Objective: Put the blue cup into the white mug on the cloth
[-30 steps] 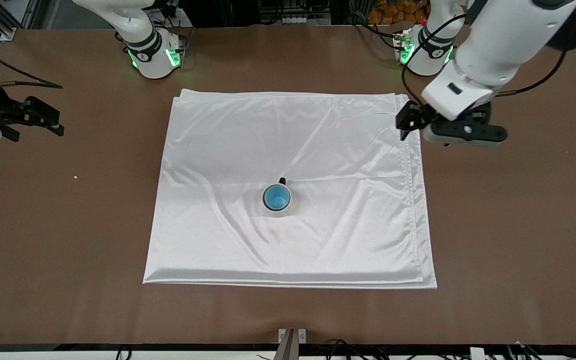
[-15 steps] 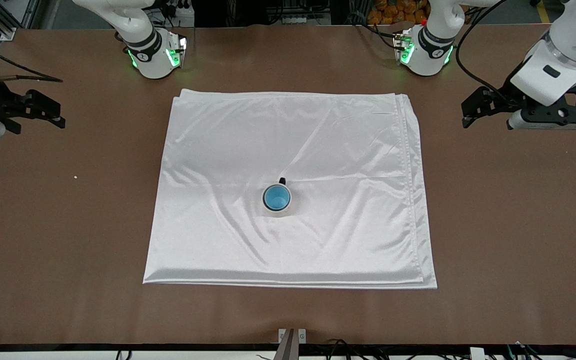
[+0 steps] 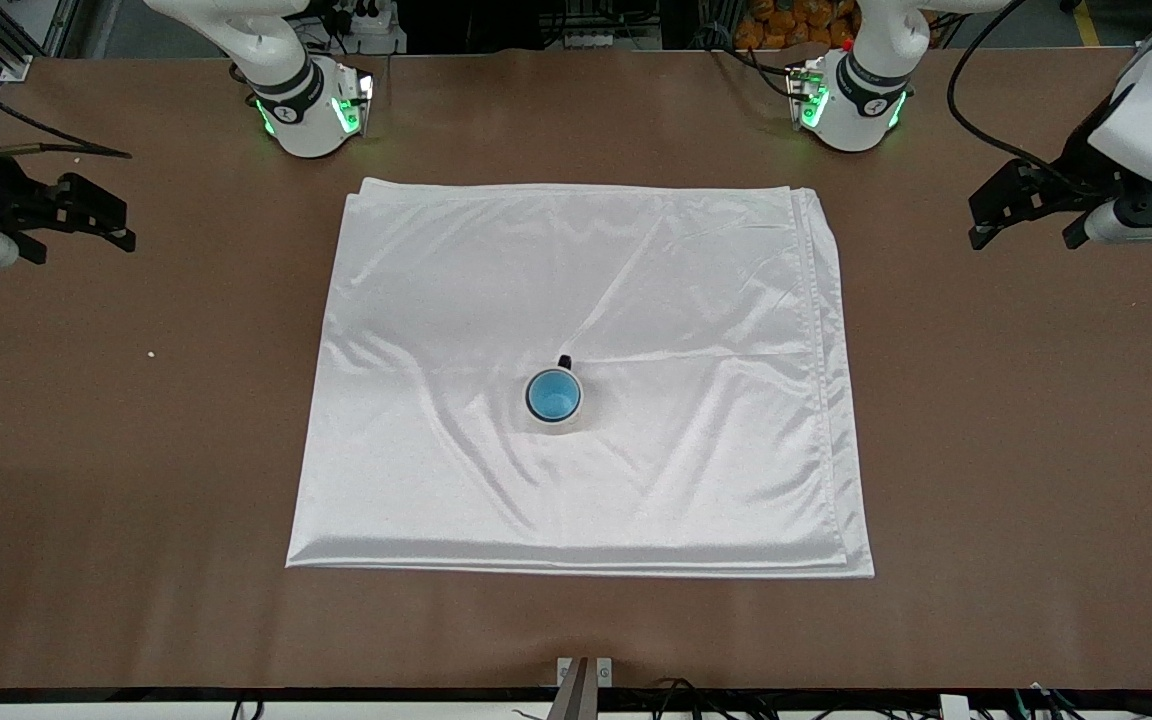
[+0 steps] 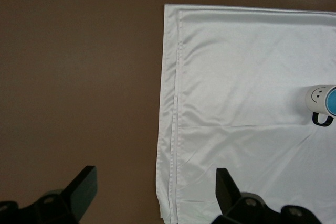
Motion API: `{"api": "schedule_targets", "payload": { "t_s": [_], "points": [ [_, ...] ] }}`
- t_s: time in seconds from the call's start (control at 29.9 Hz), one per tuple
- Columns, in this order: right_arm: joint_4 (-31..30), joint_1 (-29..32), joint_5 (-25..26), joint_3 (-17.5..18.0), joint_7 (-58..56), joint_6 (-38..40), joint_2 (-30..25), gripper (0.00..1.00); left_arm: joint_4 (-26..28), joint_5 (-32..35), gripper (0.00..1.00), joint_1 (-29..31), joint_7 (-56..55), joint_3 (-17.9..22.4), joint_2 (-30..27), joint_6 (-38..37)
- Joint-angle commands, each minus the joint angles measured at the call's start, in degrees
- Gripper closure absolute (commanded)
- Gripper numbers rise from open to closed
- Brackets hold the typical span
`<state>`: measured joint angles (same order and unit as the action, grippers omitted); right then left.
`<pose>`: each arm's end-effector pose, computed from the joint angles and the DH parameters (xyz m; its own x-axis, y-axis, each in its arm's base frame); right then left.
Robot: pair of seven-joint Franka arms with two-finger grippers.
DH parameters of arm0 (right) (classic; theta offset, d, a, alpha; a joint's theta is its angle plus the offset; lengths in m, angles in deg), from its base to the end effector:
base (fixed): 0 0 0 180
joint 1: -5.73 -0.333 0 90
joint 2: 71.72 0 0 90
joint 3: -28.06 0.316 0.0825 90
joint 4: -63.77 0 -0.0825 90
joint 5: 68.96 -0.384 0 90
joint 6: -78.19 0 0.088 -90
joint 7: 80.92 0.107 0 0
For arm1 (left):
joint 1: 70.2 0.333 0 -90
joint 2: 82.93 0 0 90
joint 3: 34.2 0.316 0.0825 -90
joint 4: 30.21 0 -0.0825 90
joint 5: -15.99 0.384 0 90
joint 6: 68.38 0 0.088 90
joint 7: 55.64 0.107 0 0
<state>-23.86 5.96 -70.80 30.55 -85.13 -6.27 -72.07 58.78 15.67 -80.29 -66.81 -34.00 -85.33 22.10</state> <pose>0.5423 0.0252 0.6390 0.9922 0.1157 -0.0467 0.1141 -0.9928 -0.0353 0.5345 -0.0937 0.6566 0.9976 0.0228 0.0654 0.0216 -0.9996 0.0188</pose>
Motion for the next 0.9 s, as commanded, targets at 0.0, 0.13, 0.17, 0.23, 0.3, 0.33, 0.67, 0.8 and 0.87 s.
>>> {"api": "schedule_targets", "payload": {
  "t_s": [0.0,0.13,0.17,0.23,0.3,0.33,0.67,0.8,0.87],
  "points": [
    [-0.88,-0.84,0.44,-0.73,0.95,0.35,-1.59,0.00,-3.21,1.02,0.00,0.59,1.50,-0.28,2.57,-1.88],
    [-1.67,-0.84,1.14,-0.65,1.04,-0.18,-1.94,0.00,-3.13,1.02,0.00,0.77,1.86,-0.28,2.75,-1.79],
    [-1.67,-0.84,1.40,-0.65,1.04,-0.18,-2.03,0.00,-3.12,1.02,0.00,0.86,2.03,-0.28,2.83,-1.79],
    [-1.76,-0.84,1.58,-0.65,1.04,-0.26,-2.03,0.00,-3.12,0.84,0.00,0.95,2.21,-0.28,3.01,-1.79],
    [-2.11,-0.84,1.67,-0.65,1.04,-0.44,-2.12,0.00,-3.12,0.67,0.00,1.30,2.30,-0.28,3.01,-1.79],
    [-2.29,-0.84,1.67,-0.65,1.04,-0.70,-2.20,0.00,-3.12,0.67,0.00,1.30,2.30,-0.28,3.01,-1.79],
    [-2.90,-0.84,1.67,-0.65,1.04,-1.49,-2.38,0.00,-3.04,0.58,0.00,1.30,3.09,-0.28,3.71,-1.61],
    [-2.90,-0.84,1.67,-0.56,1.04,-1.49,-2.38,0.00,-3.04,0.67,0.00,1.30,3.09,-0.28,3.98,-1.61],
    [-2.90,-0.84,1.67,-0.56,1.04,-1.49,-2.38,0.00,-3.04,0.75,0.00,1.30,3.09,-0.28,4.24,-1.61]
  ]
}}
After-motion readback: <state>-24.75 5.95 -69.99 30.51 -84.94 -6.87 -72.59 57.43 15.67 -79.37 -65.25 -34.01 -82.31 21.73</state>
